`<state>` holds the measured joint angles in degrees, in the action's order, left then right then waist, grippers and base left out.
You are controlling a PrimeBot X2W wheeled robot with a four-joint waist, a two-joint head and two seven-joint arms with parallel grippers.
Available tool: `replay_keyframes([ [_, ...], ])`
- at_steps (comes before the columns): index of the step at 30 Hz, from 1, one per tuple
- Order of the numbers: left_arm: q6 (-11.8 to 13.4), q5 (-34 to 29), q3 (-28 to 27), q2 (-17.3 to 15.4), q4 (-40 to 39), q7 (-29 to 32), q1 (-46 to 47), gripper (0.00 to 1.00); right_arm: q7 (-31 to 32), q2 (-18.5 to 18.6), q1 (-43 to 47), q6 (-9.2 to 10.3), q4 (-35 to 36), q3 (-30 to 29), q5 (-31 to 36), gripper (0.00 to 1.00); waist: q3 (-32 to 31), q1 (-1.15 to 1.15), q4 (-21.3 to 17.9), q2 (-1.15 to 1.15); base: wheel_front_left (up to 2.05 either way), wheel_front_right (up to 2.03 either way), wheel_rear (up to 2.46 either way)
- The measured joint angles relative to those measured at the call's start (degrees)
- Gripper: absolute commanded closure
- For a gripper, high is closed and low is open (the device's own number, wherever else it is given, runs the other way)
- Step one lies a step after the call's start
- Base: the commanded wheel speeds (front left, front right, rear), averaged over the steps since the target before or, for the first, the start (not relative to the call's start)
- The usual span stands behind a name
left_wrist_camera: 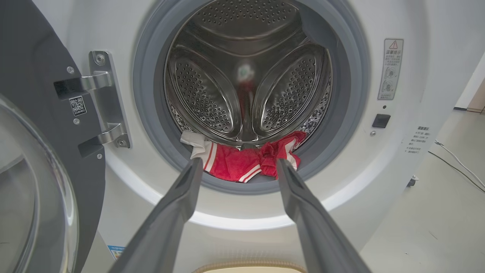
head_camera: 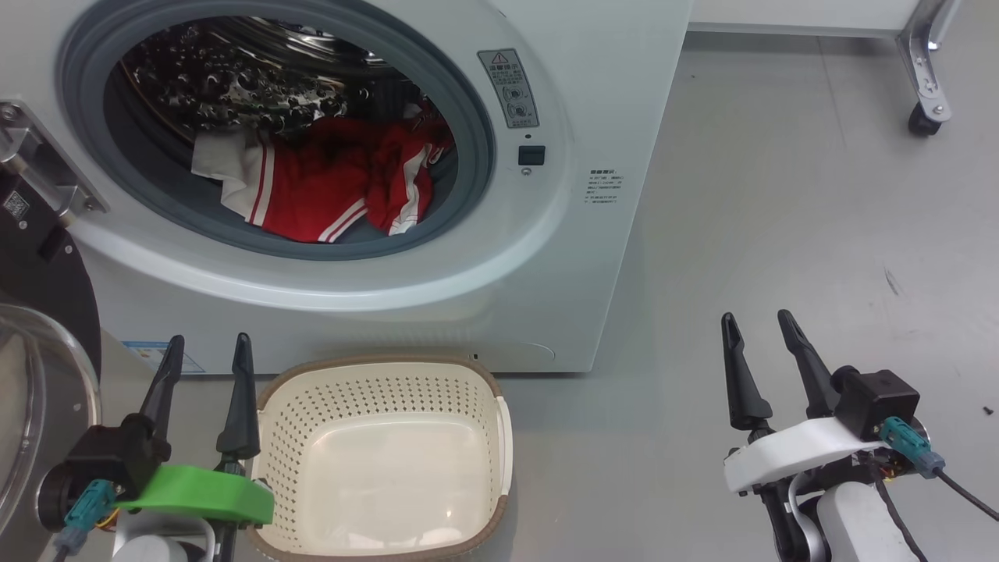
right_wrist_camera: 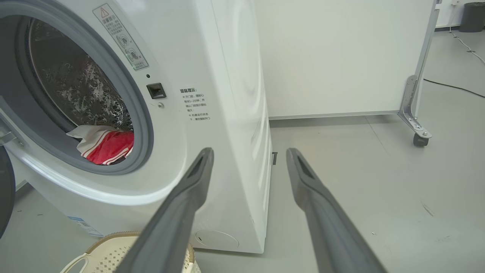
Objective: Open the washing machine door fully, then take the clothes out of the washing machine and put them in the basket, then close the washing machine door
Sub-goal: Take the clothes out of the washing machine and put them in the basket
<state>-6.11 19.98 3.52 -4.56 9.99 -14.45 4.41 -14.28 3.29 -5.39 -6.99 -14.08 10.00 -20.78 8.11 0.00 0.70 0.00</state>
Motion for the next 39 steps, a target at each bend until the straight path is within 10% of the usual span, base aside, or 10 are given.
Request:
replay_keyframes([
  [39, 4.1, 0.1, -7.8, -8.6, 1.0, 12.6, 19.1, 0.00, 0.0, -0.1, -7.6, 0.00, 5.4, 4.4, 0.6, 0.00, 20.8, 0.00, -11.6, 0.00, 0.00, 0.00, 0.00],
])
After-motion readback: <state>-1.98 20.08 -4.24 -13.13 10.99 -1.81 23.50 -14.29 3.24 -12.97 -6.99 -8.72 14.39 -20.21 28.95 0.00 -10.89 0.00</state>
